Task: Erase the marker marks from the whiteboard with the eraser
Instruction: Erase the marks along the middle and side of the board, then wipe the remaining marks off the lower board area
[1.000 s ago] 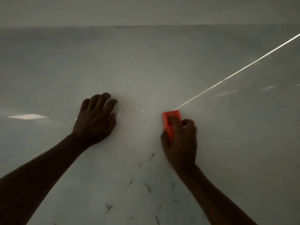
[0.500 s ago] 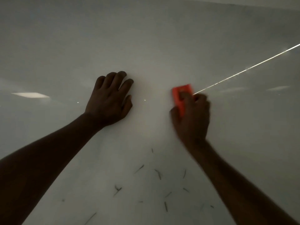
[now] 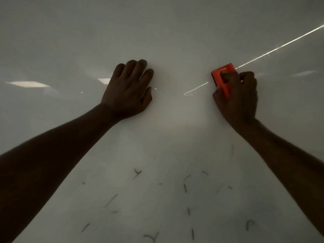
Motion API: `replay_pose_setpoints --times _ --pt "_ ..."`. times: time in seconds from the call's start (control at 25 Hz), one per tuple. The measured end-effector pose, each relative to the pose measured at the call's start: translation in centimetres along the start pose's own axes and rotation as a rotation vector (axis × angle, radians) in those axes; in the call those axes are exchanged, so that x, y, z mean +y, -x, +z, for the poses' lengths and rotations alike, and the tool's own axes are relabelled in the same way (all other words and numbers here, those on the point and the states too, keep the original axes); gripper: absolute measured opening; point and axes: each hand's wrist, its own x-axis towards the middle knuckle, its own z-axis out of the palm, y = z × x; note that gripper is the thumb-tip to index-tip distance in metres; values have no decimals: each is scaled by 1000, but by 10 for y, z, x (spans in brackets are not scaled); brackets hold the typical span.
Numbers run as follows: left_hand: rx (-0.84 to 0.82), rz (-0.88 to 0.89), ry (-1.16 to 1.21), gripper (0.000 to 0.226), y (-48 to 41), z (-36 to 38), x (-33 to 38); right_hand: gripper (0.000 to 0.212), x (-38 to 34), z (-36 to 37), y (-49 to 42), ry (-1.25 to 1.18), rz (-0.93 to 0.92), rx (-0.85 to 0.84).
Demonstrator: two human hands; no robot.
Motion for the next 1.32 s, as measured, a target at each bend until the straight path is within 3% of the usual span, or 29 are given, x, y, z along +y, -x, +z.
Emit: replay_pose_setpoints --times 0.08,0.16,0.24,0.28,0.32,0.4,0.52,0.6,0.68,0.84,0.92,0.96,1.04,1.2,1.24,1.32 --pt "-5 -15 -1 42 -1 -2 1 56 -50 8 47 -73 66 56" --pt "7 -16 4 42 0 -3 1 53 -95 8 139 -236 -311 -99" --pt "33 0 36 41 1 -3 0 47 -93 -2 202 -172 -787 -346" --pt "41 4 50 40 2 -4 0 44 -74 -7 203 -150 -919 -425" --pt "45 7 59 40 2 -2 0 38 -50 -7 189 -129 -894 -405" --pt "38 2 62 42 2 -1 0 35 2 -9 135 -103 -543 -254" --pt "51 2 52 42 1 0 1 58 62 -12 52 58 47 44" --pt "46 7 54 43 -1 0 1 55 55 -11 45 65 273 132" --pt "39 3 56 43 -1 0 2 56 22 1 92 19 245 114" --pt "41 -9 62 42 1 -2 0 58 -48 -9 257 -106 -148 -194" --pt "38 11 80 42 -1 -3 0 51 -43 -27 274 -120 -354 -304" --pt "27 34 94 42 0 -6 -1 45 -35 -32 262 -131 -359 -314" --pt "-4 85 118 41 10 -11 -8 40 -21 -30 215 -131 -173 -173" --pt "13 58 134 39 64 -23 -29 54 -37 2 130 31 378 81" --pt "12 57 129 39 78 -25 -28 53 -59 8 135 26 407 106" --pt "-18 112 100 41 95 -24 -21 55 -117 14 180 -67 219 70"
